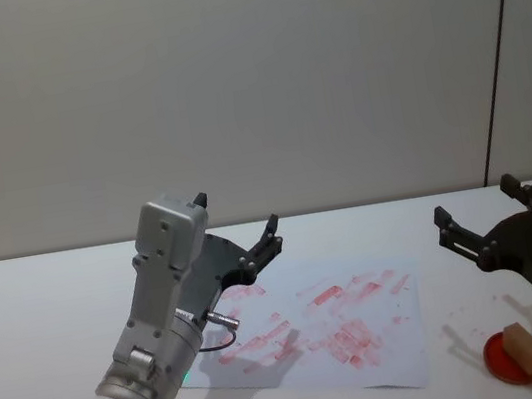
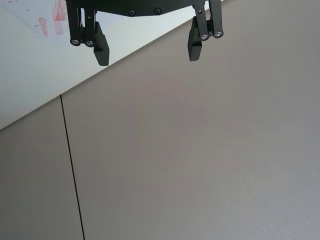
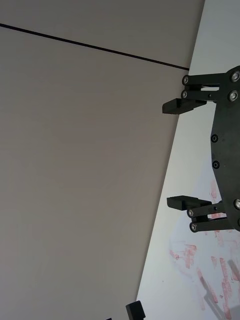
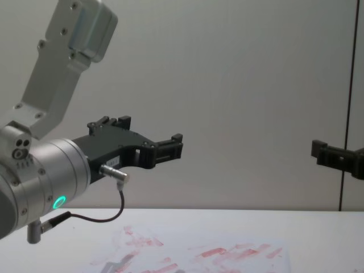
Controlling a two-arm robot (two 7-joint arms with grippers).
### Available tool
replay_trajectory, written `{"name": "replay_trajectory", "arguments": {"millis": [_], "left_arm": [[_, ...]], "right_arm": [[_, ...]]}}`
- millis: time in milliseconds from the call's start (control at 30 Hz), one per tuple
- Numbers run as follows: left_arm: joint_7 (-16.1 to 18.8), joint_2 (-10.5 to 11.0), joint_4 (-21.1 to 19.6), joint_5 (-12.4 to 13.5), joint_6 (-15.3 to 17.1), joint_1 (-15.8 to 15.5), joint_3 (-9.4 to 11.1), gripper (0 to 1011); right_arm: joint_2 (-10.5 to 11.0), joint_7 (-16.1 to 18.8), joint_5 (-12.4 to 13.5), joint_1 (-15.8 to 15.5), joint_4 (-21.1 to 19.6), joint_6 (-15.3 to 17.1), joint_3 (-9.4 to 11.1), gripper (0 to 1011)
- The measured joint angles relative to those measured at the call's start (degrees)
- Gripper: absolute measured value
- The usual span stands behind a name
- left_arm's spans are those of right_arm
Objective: Use the one hand to pick up the stamp and affix it onto the A4 paper.
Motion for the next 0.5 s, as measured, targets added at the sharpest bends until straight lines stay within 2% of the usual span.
{"name": "replay_trajectory", "arguments": {"millis": [500], "left_arm": [[0.0, 0.0, 0.0, 0.0, 0.0, 0.0, 0.0, 1002]], "right_arm": [[0.0, 0.0, 0.0, 0.0, 0.0, 0.0, 0.0, 1001]]}}
